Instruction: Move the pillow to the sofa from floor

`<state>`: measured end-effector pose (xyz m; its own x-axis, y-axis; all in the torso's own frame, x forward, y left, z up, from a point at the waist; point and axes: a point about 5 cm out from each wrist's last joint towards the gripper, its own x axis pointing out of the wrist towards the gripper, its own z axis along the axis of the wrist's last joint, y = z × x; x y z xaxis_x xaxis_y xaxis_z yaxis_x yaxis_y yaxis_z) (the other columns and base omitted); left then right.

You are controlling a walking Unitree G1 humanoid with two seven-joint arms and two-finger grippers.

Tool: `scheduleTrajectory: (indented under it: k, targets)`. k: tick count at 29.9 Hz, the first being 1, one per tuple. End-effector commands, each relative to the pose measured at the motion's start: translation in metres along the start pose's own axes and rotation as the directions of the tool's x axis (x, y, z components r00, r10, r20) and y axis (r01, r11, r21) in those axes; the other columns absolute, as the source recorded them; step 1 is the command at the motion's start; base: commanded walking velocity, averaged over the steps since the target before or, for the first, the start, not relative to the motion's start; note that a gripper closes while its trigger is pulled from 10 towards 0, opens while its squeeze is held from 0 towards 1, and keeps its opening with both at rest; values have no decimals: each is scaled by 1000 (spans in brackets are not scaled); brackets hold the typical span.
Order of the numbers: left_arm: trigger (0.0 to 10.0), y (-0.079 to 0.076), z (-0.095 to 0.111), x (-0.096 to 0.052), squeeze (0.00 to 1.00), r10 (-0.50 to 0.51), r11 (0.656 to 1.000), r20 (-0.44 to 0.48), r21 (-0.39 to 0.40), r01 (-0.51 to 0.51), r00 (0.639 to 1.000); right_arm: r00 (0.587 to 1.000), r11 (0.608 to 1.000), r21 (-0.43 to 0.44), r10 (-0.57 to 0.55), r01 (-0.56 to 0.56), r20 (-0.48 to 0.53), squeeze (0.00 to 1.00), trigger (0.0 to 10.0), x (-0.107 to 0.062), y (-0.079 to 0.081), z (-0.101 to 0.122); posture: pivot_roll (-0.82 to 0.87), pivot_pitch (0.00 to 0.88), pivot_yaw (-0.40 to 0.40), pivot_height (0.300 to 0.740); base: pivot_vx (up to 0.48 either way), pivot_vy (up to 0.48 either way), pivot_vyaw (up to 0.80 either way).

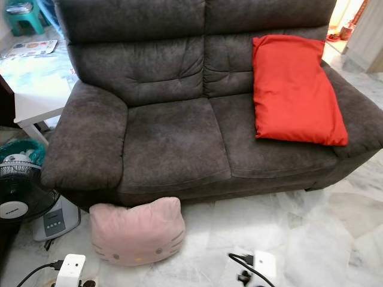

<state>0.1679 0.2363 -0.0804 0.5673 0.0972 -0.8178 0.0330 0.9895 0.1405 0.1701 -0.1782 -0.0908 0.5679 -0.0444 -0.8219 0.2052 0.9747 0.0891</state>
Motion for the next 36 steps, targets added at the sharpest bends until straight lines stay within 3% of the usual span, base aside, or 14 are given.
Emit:
scheduleTrajectory:
  k: [1,7,12,31,36]
  targets:
    - [10000,2,-6,-1,0,13,1000,-23,-6,-13,1000,1000,1000,-6,-16,16,-19,0,10000,1,0,0,75,47,49,740,0,0,0]
    - [10000,2,-6,-1,0,13,1000,-18,-22,-14,1000,1000,999,-42,4,-3,2,0,10000,6,14,23,79,51,47,740,0,0,133]
    - [10000,2,-6,-1,0,17,1000,-18,-22,-18,1000,1000,1000,-11,-9,9,-18,0,10000,0,0,-3,82,57,45,740,290,0,480]
    - [10000,2,-6,-1,0,16,1000,-18,-23,-16,1000,1000,1000,-15,-7,7,-13,0,10000,0,0,-1,82,65,43,740,318,0,0]
    - [10000,2,-6,-1,0,19,1000,-15,-15,-19,1000,1000,1000,-16,-4,4,-14,0,10000,0,1,-1,84,65,44,740,0,0,0]
